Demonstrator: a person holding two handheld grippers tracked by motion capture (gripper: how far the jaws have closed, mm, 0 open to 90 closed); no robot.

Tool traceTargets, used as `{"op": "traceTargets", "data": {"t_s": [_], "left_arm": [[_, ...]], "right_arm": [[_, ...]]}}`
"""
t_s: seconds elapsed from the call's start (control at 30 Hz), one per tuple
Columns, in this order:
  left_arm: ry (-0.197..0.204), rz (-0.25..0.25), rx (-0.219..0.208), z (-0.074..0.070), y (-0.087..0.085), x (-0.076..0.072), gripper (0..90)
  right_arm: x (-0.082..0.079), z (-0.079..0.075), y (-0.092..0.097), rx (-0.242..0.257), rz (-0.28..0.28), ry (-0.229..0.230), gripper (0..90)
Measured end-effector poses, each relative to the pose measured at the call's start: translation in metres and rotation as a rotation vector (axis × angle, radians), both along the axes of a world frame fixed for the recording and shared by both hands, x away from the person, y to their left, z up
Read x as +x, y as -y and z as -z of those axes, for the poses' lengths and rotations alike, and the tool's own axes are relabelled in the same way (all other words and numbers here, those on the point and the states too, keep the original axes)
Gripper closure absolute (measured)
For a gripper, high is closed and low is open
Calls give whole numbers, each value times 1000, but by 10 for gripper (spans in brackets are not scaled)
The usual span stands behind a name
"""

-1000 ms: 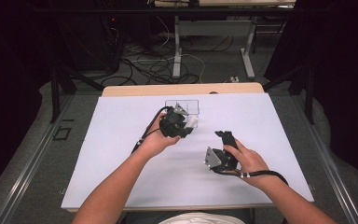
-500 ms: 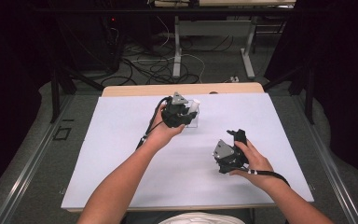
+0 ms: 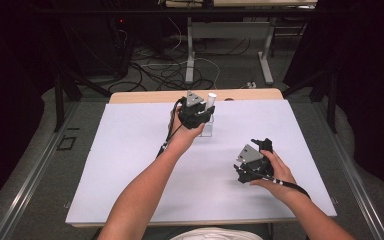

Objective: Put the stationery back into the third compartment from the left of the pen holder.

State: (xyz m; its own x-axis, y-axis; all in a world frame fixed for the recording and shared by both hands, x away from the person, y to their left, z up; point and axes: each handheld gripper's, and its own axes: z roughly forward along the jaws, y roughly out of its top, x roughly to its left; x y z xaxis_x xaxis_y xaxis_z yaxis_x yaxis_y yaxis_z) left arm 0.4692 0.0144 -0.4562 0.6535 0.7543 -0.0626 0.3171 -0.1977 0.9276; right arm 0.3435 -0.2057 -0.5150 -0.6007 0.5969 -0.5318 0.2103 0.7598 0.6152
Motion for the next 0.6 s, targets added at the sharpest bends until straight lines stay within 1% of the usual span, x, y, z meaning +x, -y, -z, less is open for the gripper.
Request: {"op": "traceTargets", "data": {"t_s": [0.03, 0.07, 0.1, 0.13, 0.17, 0.23, 0.33, 0.43, 0.5, 0.53, 0.6], "left_arm": [[2, -12, -5, 1, 0, 2, 697], [5, -19, -10, 2, 0, 3, 697], [6, -26, -16, 3, 0, 4, 697], [6, -32, -27, 4, 0, 6, 697], [2, -40, -33, 5, 0, 7, 697], [1, -51, -50, 7, -1, 10, 697], [2, -70, -71, 10, -1, 13, 697], [-5, -81, -82, 15, 0, 17, 697], [-19, -82, -95, 18, 0, 19, 697], [-23, -86, -104, 21, 1, 20, 697], [-29, -90, -102, 24, 2, 22, 697]], "right_arm": [[1, 0, 0, 7, -2, 0, 0], [0, -1, 1, 5, -3, -21, 0], [1, 0, 1, 12, 8, 7, 0], [2, 0, 2, 17, -2, 3, 0], [1, 0, 2, 30, 9, -5, 0], [2, 1, 3, 42, 8, -14, 0], [3, 2, 4, 52, 13, -22, 0], [4, 4, 5, 59, 19, -28, 0], [4, 4, 6, 67, 17, -36, 0], [5, 4, 6, 73, 17, -30, 0], [4, 4, 6, 83, 22, -40, 0]]}}
